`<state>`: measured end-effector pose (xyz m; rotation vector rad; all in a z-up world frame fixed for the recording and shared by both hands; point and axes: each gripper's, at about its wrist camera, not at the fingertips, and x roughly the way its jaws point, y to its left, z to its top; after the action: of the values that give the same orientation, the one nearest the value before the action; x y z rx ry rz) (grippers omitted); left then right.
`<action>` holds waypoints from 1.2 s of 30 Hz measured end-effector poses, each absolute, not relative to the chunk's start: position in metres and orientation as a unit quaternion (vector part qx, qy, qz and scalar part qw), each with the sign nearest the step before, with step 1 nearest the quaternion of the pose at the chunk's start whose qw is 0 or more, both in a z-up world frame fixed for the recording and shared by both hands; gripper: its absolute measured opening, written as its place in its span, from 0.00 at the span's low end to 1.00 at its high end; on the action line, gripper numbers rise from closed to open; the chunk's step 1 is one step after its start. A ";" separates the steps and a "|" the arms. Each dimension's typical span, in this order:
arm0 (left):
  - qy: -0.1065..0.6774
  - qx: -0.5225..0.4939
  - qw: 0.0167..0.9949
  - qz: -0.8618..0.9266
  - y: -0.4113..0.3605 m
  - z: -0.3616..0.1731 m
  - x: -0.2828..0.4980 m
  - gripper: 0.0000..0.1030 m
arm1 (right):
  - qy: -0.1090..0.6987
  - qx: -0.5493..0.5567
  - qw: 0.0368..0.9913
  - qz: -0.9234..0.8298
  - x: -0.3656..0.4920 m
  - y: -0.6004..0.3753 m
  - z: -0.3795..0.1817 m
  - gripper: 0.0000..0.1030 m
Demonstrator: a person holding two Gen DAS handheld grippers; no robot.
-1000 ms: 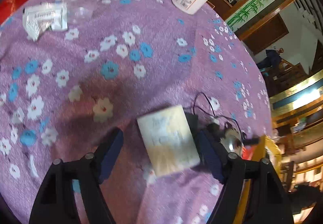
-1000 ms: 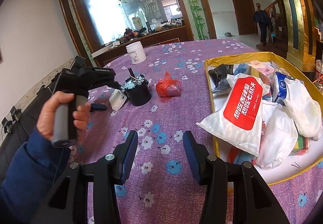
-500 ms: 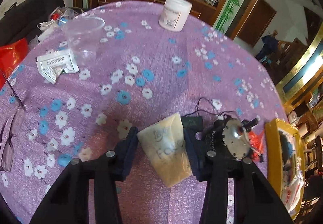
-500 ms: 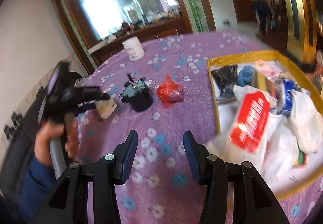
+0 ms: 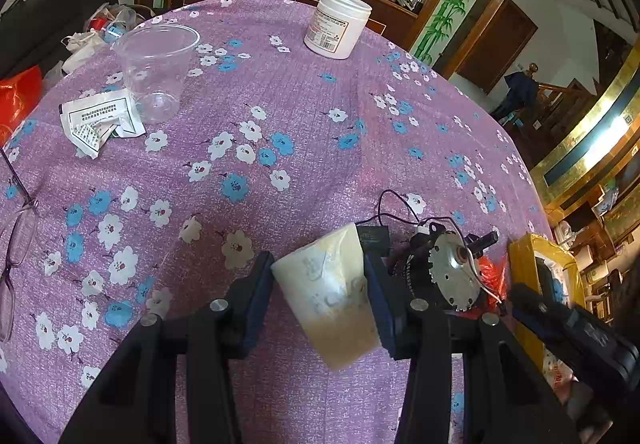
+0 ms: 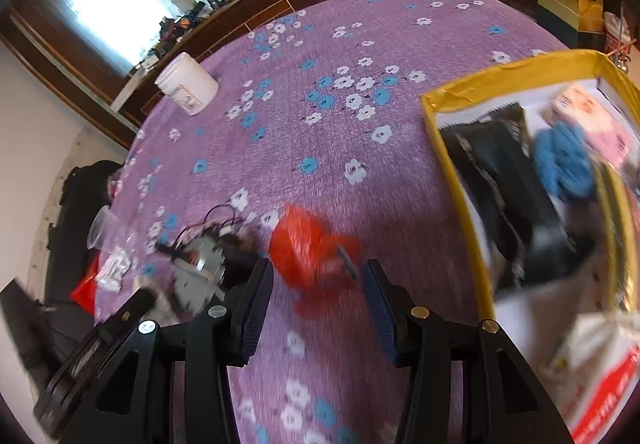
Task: Organize soft objects
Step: 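Grasp the white Face tissue pack with the left tool while the right tool grasps the red plastic bag, then carry the Face pack with the left tool while the right tool carries the red bag to the tray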
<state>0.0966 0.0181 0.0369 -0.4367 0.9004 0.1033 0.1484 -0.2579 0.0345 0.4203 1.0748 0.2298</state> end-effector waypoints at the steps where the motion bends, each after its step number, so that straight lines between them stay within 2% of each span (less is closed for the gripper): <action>1: 0.432 -0.209 0.876 0.049 0.018 0.037 0.097 0.43 | 0.510 0.198 0.830 0.107 0.153 -0.255 0.032 0.49; 5: 0.434 -0.206 0.876 0.044 0.015 0.036 0.097 0.43 | 0.524 0.193 0.823 0.101 0.161 -0.246 0.018 0.49; 6: 0.434 -0.203 0.877 0.044 0.013 0.036 0.097 0.43 | 0.529 0.199 0.819 0.104 0.161 -0.245 0.013 0.40; 10: 0.432 -0.198 0.879 0.038 0.009 0.038 0.096 0.43 | 0.506 0.190 0.836 0.097 0.147 -0.248 0.020 0.28; 17: 0.416 -0.189 0.889 0.026 0.001 0.046 0.090 0.43 | 0.438 0.201 0.870 0.103 0.090 -0.272 0.042 0.27; 25: 0.375 -0.174 0.910 0.015 -0.012 0.065 0.076 0.43 | 0.354 0.138 0.920 0.094 0.056 -0.265 0.057 0.27; 36: 0.335 -0.139 0.932 -0.007 -0.032 0.079 0.065 0.43 | 0.325 0.146 0.929 0.097 0.045 -0.275 0.068 0.27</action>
<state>0.0654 -0.0317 0.0789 -0.2840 0.6850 -0.0140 0.0455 -0.2753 0.0679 0.2990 0.6651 0.1985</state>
